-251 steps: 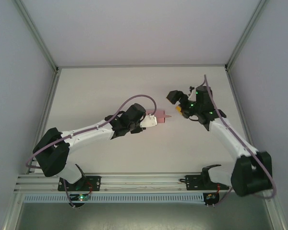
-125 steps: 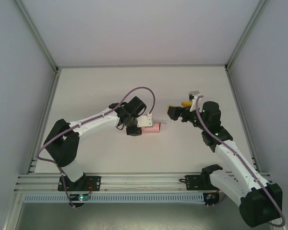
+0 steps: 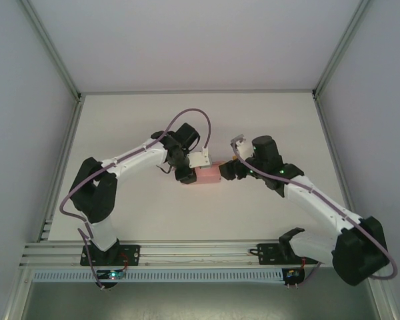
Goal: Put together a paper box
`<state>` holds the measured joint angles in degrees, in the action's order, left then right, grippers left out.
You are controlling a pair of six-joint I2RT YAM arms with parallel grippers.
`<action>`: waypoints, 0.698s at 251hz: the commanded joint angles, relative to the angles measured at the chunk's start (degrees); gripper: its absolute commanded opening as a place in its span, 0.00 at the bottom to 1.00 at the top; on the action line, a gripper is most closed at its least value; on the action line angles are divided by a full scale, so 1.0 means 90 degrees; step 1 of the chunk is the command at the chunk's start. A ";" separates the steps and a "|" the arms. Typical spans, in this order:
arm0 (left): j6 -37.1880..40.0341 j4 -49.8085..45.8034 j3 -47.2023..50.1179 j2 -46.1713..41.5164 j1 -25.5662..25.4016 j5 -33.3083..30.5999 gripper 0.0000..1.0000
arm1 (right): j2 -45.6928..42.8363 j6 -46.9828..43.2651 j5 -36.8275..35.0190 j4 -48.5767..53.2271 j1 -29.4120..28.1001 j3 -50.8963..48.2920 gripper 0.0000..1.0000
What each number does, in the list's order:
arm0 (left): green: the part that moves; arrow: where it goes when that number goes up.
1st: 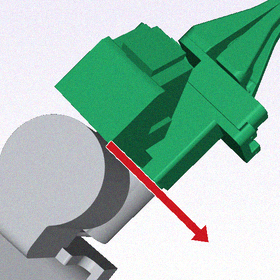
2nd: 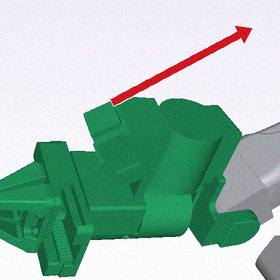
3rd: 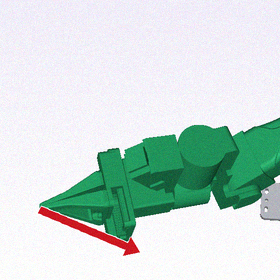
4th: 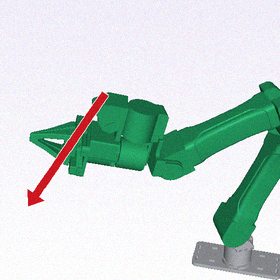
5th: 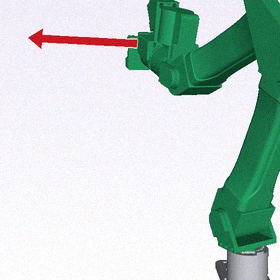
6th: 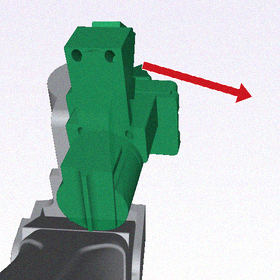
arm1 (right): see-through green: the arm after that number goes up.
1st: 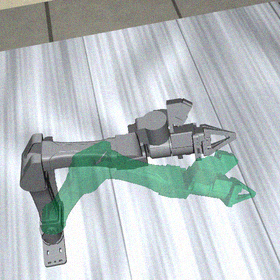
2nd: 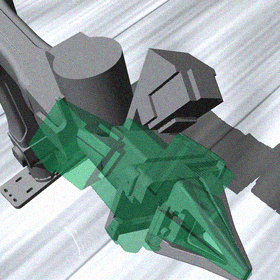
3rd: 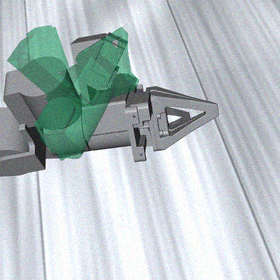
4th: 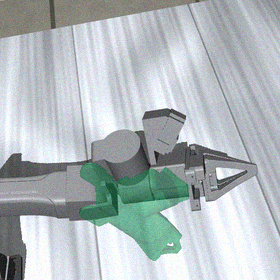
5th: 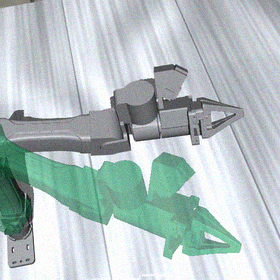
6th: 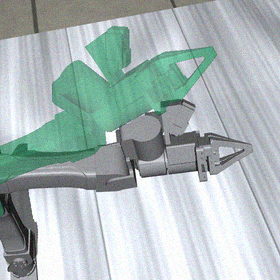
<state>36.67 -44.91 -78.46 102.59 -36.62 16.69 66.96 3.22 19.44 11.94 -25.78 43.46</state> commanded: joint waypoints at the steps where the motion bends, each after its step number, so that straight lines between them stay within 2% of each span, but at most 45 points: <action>1: 0.0028 -0.0659 -0.0015 0.0363 0.0038 0.0192 0.42 | 0.0322 -0.0531 -0.0161 0.0423 -0.0082 0.0461 0.63; 18: 0.0018 -0.0694 -0.0080 0.0418 0.0039 0.0175 0.42 | 0.0456 -0.0647 -0.0031 0.0470 -0.0101 0.0496 0.58; 54: 0.0056 -0.0694 -0.0120 0.0472 0.0036 0.0169 0.42 | 0.0587 -0.0766 0.0116 0.0363 -0.0105 0.0335 0.57; 71: 0.0056 -0.0718 -0.0162 0.0508 0.0043 0.0164 0.42 | 0.0597 -0.0778 0.0143 0.0293 -0.0112 0.0269 0.53; 175: 0.0062 -0.0770 -0.0246 0.0535 0.0038 0.0197 0.42 | 0.1030 -0.0890 -0.0090 0.0351 -0.0092 0.0453 0.42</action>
<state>36.84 -47.33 -81.17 104.57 -36.62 16.73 74.61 -3.66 19.31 14.41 -26.15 46.39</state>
